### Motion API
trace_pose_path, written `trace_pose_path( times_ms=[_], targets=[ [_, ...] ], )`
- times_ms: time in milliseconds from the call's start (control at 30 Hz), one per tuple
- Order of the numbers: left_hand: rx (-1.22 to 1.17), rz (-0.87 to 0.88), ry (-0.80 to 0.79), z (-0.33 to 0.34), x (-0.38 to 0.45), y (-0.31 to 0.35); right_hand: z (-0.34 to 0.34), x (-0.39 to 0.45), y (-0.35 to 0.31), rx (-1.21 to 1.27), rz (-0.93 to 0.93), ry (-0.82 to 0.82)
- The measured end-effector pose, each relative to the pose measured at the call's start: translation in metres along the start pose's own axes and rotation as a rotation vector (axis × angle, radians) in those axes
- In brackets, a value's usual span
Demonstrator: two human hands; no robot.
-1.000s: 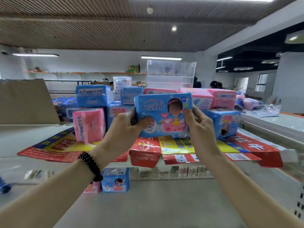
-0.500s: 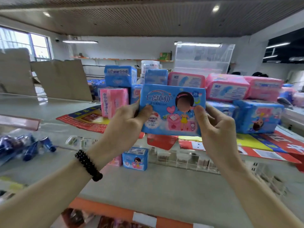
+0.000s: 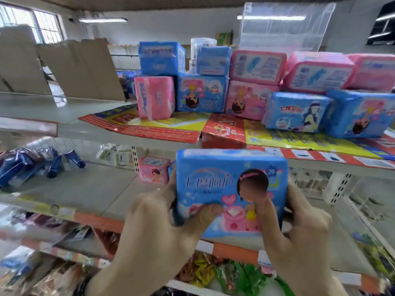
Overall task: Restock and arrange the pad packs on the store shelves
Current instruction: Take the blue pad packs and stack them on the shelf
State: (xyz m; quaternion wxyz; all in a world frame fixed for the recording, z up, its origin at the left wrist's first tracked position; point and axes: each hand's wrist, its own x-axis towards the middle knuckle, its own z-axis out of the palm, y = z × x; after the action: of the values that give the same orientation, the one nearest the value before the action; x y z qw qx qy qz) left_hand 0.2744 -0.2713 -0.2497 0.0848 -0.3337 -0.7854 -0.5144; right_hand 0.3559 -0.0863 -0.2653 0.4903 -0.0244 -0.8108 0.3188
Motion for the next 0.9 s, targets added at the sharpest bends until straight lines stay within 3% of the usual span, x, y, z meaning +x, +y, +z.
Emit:
trace_pose_path(
  times_ms=[133,267,467,700,900],
  targets=[
    [0.123,-0.019,-0.021,0.012,-0.010,-0.022,0.006,-0.028,0.016,0.037,0.086,-0.056],
    [0.049,-0.087,-0.155,0.021,0.000,-0.042,0.014,-0.034,0.030,-0.025,0.162,-0.053],
    [-0.051,-0.261,-0.299,0.037,0.027,-0.097,0.049,-0.037,0.053,-0.098,0.381,-0.187],
    [-0.050,-0.434,-0.395,0.049,0.056,-0.178,0.111,-0.049,0.097,-0.110,0.594,-0.276],
    [-0.090,-0.493,-0.435,0.045,0.071,-0.235,0.160,-0.052,0.109,-0.128,0.652,-0.291]
  ],
)
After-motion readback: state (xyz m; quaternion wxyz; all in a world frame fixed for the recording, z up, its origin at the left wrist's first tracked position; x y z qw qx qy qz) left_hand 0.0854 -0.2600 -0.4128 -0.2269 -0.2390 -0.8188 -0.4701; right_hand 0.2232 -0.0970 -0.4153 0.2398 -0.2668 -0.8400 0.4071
